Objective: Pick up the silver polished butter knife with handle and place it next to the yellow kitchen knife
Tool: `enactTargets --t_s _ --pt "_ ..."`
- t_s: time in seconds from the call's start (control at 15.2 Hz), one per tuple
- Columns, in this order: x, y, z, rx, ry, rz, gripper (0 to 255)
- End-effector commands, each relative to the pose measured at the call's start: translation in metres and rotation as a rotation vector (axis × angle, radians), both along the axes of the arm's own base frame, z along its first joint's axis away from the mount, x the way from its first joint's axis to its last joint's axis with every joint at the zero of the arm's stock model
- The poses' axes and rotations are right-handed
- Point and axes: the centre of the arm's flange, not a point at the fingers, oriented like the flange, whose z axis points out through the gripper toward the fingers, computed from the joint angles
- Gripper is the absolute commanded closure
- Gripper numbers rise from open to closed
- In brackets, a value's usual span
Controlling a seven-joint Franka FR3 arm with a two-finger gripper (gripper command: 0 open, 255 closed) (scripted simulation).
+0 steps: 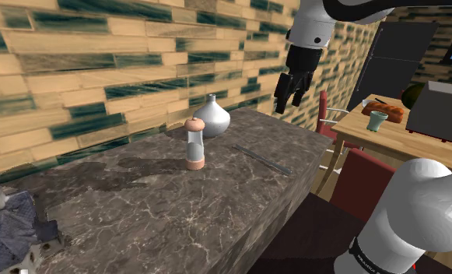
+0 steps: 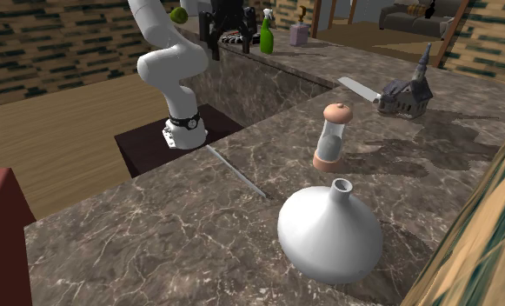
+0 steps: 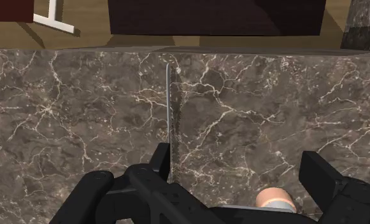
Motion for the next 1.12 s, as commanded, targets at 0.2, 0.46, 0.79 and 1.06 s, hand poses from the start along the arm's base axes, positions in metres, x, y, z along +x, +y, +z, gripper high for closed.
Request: enactTargets --t_s 0.2,0.46,0.79,1.06 --pt "0.018 -0.016 -0.033 0.003 0.020 0.001 0" --pt "0.041 -0.036 -0.078 0.006 0.047 0.002 0" --pt "0.067 -0.062 -0.135 0.010 0.081 0.003 0" --pt "0.087 -0.082 -0.182 0.013 0.108 0.005 0"
